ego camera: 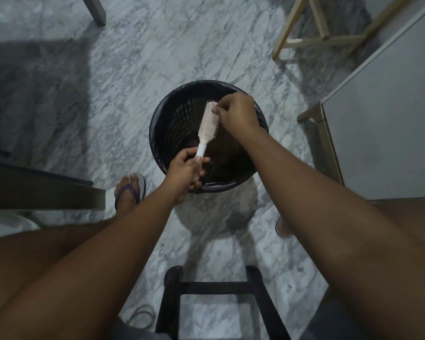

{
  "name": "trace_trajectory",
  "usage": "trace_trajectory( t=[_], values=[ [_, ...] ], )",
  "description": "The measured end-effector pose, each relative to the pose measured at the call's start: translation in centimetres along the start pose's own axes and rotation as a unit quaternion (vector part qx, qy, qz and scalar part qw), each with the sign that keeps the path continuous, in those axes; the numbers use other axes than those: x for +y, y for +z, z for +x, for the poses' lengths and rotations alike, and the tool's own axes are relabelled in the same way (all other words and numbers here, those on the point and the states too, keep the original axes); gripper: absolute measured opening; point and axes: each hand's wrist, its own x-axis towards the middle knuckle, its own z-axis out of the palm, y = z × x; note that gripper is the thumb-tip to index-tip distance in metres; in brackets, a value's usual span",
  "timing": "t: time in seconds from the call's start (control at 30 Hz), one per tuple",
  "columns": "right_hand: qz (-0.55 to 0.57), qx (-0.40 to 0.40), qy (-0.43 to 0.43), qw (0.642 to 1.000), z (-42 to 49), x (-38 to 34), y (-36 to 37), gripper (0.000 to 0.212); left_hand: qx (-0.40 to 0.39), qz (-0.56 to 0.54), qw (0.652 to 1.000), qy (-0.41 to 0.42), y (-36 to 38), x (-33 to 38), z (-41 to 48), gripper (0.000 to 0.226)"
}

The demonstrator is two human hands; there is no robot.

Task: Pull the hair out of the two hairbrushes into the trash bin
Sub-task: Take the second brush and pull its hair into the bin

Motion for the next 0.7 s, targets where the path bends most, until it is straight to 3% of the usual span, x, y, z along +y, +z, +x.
trace_trajectory(
  t=[0.1,0.2,0.3,0.37,0.43,0.5,0.53,0.6,0.7],
  values=[
    [0.060,0.065,-0.054,0.995,-0.5,-0.9,-0.8,0.013,0.013,-0.064,0.998,-0.024,0.1,0.1,0.0,0.018],
    [0.120,0.181,-0.112,0.970,-0.8,-1.1,-1.7,0.014,0.025,-0.102,0.994,-0.029,-0.2,0.1,0.4,0.015],
    [0.133,0.236,-0.104,0.957,-1.4,-0.1,-1.7,0.014,0.023,-0.107,0.994,-0.027,-0.4,0.3,0.5,0.015],
    [0.116,0.186,-0.052,0.974,-2.0,0.8,-1.2,0.013,0.020,-0.106,0.994,-0.025,-0.4,0.5,0.6,0.015],
    [0.058,0.027,0.039,0.997,-2.3,1.9,-0.8,0.022,0.018,-0.106,0.994,-0.021,-0.4,0.6,0.6,0.015],
    [-0.083,-0.165,0.120,0.975,-2.6,2.4,-0.7,0.038,0.014,-0.104,0.994,-0.019,-0.4,0.7,0.7,0.016],
    [-0.140,-0.223,0.145,0.954,-2.7,2.5,-0.8,0.047,0.013,-0.101,0.995,-0.019,-0.4,0.7,0.7,0.017],
    [-0.161,-0.229,0.146,0.949,-2.8,2.3,-0.8,0.059,0.010,-0.096,0.995,-0.019,-0.3,0.7,0.6,0.018],
    [-0.022,-0.097,0.076,0.992,-2.8,1.5,-0.7,0.049,0.008,-0.091,0.996,-0.019,0.0,0.9,0.4,0.021]
  ],
)
